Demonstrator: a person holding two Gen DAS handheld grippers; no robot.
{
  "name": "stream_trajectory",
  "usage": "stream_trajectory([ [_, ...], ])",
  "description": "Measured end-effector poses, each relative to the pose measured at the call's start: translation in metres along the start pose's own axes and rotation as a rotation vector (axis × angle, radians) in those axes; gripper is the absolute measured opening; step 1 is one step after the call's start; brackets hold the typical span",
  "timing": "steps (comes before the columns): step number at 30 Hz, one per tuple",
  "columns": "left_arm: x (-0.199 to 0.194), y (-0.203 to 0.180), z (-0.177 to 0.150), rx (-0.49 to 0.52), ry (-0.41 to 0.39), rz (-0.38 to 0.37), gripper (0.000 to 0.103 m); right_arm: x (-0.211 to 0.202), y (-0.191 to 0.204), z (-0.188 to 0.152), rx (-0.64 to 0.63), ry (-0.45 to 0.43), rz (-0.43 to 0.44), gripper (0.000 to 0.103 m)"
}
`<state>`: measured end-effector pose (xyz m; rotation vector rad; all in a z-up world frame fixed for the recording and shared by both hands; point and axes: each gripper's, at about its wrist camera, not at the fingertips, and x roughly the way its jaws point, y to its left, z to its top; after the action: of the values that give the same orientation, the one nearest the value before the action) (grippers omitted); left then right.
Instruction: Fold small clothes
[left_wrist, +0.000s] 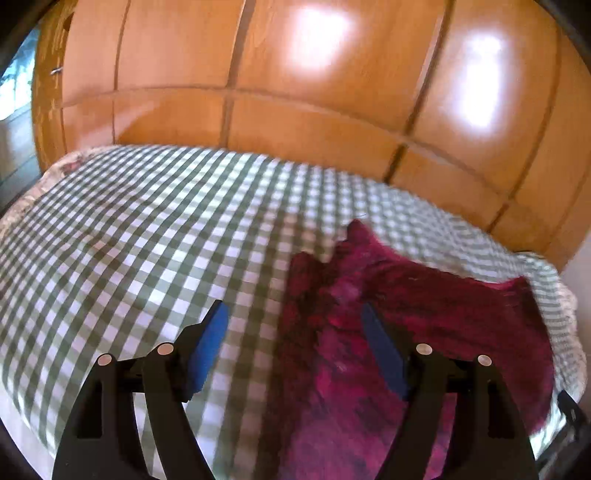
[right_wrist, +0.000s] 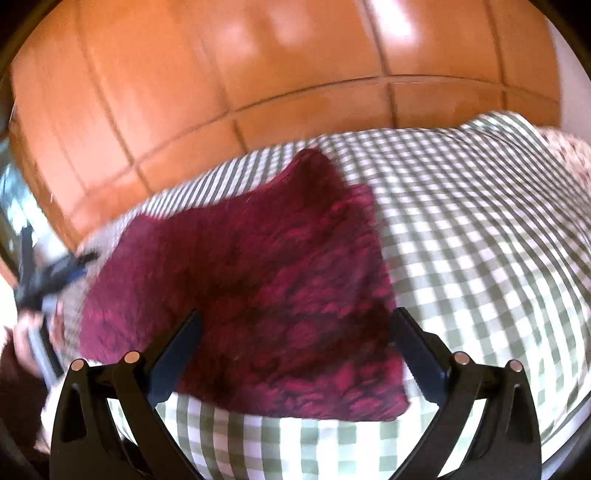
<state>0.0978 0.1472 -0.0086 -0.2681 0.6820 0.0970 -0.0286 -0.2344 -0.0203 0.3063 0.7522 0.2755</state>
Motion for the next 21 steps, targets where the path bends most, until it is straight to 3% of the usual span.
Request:
stream_trajectory([
  [4, -0.017, -0.023, -0.023, 0.091, 0.006, -0.076, 0.074, 0.021, -0.035, -0.006, 0.131, 0.076, 0.036, 0.101],
  [7, -0.012, -0.046, -0.044, 0.185, 0.058, -0.115, 0.074, 0.038, -0.04, -0.015, 0.154, 0.136, 0.086, 0.093],
  [9, -0.003, -0.058, -0.058, 0.228, 0.095, -0.118, 0.074, 0.041, -0.035, -0.019, 0.111, 0.134, 0.079, 0.093],
  [11, 0.003, -0.066, -0.068, 0.272, 0.091, -0.076, 0.079, 0.042, -0.036, -0.02, 0.088, 0.146, 0.096, 0.093],
  [16, 0.009, -0.067, -0.067, 0.265, 0.101, -0.082, 0.081, 0.046, -0.036, -0.022, 0.076, 0.168, 0.112, 0.093],
  [21, 0.013, -0.066, -0.066, 0.266, 0.101, -0.083, 0.081, 0.046, -0.029, -0.026, 0.047, 0.195, 0.082, 0.08],
])
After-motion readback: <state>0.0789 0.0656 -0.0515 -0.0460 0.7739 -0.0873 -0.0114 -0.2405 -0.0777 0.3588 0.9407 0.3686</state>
